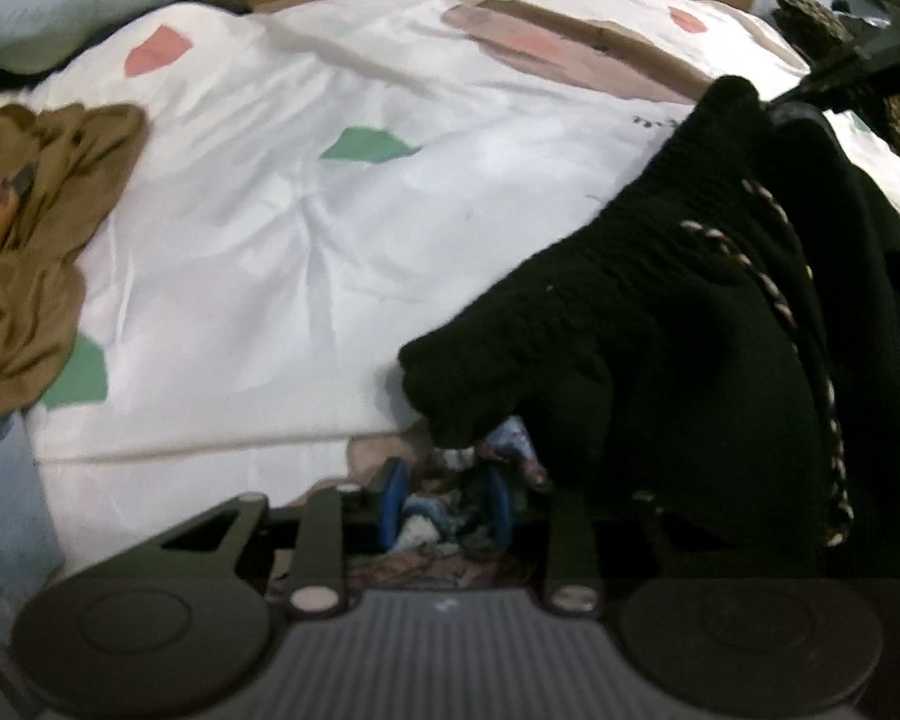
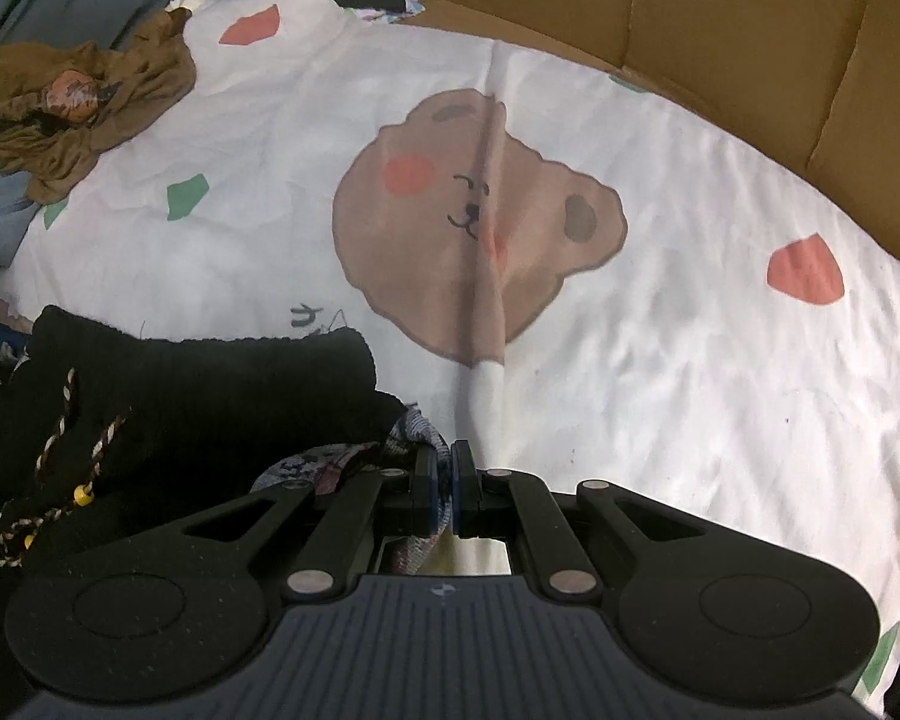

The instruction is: Fold clothes

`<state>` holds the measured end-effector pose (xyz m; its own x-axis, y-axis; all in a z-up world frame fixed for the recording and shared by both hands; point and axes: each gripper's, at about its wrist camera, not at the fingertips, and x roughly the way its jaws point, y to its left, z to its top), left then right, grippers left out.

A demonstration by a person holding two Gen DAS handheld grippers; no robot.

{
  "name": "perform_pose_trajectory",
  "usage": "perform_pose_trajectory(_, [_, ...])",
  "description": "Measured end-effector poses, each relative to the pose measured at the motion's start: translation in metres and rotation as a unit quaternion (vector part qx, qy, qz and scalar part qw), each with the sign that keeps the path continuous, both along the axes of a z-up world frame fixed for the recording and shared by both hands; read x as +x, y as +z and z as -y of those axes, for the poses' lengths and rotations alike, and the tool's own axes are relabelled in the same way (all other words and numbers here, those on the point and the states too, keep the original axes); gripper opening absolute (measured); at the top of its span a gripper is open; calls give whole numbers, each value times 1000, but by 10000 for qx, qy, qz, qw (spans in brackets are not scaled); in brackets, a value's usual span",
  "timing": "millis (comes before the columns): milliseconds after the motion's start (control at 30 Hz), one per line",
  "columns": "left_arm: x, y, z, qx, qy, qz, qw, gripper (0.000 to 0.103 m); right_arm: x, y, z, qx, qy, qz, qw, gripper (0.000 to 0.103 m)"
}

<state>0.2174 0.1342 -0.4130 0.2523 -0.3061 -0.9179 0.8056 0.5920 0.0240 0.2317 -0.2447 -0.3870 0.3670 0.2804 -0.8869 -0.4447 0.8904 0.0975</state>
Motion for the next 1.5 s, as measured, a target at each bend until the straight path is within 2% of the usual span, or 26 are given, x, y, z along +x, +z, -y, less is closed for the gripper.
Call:
perform_pose_trajectory(100, [2,-2,4,-104,-99,-46,9999,29,-1,-2,1,-15,5,-27,10000,2])
perform_pose_trajectory(233, [3,-5,8,-245,-196,-103,9995,12,-1,-5,1,-68,-19,-51,10000,2])
perform_pose_trajectory(333, [4,1,8,-203,-133,-6,9997,8,-1,-6,2,-112,-92,-1,9999,2])
perform_pose_trajectory(667, [36,42,27,-180,99,707,9973,6,17,11,18,-64,-536,366,9979,2])
perform_pose_trajectory(967, [65,42,67,-252,263,985,9945,6,42,26,28,-172,-764,694,9945,2])
perform_pose_trajectory(1267, [101,46,85,-438,517,1066,9920,5,74,28,27,-463,-675,850,9930,2])
perform_pose_trajectory(1500, [119,62,89,-355,617,1444,9870,5,99,45,14,-710,-494,1177,9893,2])
